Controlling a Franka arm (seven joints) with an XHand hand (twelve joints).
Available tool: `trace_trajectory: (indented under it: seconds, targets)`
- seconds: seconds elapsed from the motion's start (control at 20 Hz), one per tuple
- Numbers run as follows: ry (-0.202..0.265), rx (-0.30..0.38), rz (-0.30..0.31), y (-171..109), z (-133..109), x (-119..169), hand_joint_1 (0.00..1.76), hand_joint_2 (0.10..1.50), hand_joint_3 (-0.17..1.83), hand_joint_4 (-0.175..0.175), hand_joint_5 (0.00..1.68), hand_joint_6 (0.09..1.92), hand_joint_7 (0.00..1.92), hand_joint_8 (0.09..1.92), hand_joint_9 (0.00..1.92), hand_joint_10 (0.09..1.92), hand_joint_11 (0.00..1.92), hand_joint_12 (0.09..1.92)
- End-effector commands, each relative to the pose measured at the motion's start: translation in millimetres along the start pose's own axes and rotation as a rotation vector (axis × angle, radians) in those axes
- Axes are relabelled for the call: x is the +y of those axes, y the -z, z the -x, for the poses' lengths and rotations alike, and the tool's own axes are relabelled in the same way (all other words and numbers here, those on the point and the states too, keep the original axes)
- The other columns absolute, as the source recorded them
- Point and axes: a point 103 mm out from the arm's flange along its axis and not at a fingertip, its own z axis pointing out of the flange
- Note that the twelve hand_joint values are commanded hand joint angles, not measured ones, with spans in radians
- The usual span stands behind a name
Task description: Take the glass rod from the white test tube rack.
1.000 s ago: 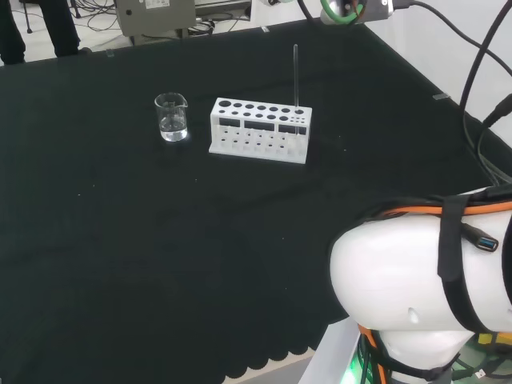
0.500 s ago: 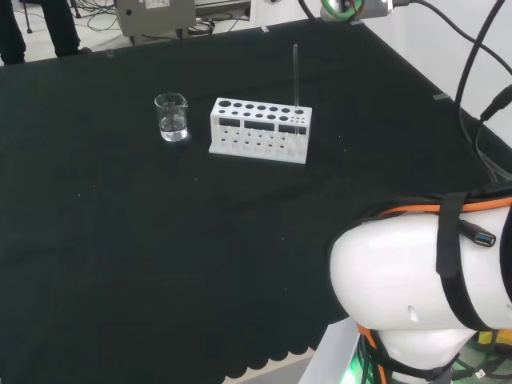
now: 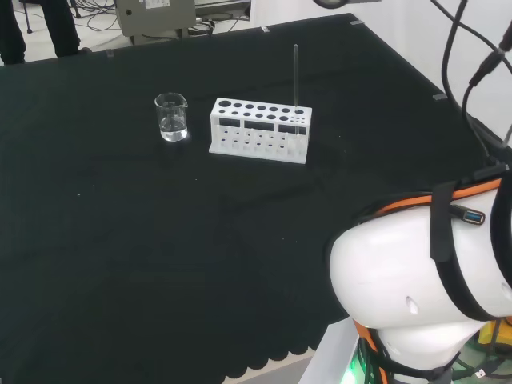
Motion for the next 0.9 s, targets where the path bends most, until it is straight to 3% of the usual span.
trace_trajectory:
  seconds: [0.05, 0.3, 0.9]
  targets:
    - [-0.002, 0.008, 0.013, -2, 9, 23, 0.60, 0.91, 0.42, -0.131, 0.08, 0.09, 0.00, 0.52, 0.02, 0.81, 0.00, 1.07]
    - [-0.004, 0.016, -0.032, -8, 25, 52, 0.60, 0.91, 0.43, -0.133, 0.10, 0.09, 0.00, 0.62, 0.06, 0.84, 0.00, 1.16]
    - [0.011, 0.016, 0.016, -18, 46, 96, 0.61, 0.89, 0.46, -0.149, 0.18, 0.09, 0.06, 0.82, 0.28, 0.89, 0.00, 1.39]
